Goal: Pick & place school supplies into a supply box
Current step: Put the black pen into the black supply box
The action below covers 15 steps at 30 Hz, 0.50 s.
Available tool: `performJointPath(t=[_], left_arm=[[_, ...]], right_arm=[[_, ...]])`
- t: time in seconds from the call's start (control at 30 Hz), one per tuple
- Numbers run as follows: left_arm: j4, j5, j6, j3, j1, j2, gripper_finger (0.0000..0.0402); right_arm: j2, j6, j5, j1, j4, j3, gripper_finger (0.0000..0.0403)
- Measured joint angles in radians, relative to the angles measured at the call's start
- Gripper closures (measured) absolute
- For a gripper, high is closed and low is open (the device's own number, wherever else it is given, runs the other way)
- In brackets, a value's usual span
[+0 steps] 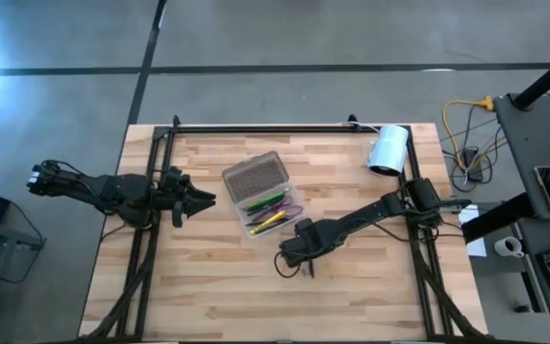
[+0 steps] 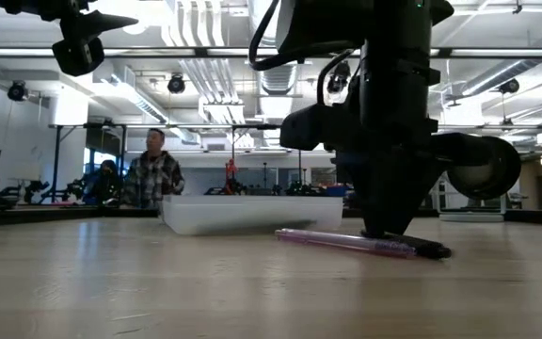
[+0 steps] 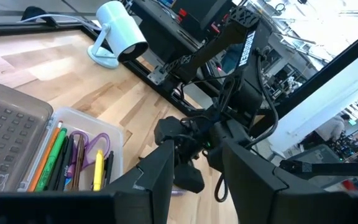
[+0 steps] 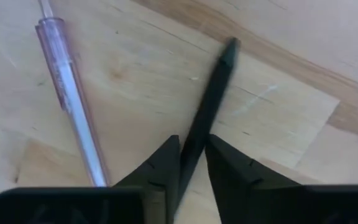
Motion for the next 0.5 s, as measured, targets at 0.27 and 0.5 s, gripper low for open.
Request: performJointPath(t=[0.27,0.5], left_arm=[[0.001,0.0,0.0,0.0,0.0,0.0,0.0279],[-0.001,-0.001,0.0,-0.001,0.0,0.0,0.0279]], right_arm=[[-0.016,-0.054,0.008,0.003,0.0,-0.003,0.0385],[-0.08,-0.217,0.107,0.007,-0.001,0.019,0.0386]])
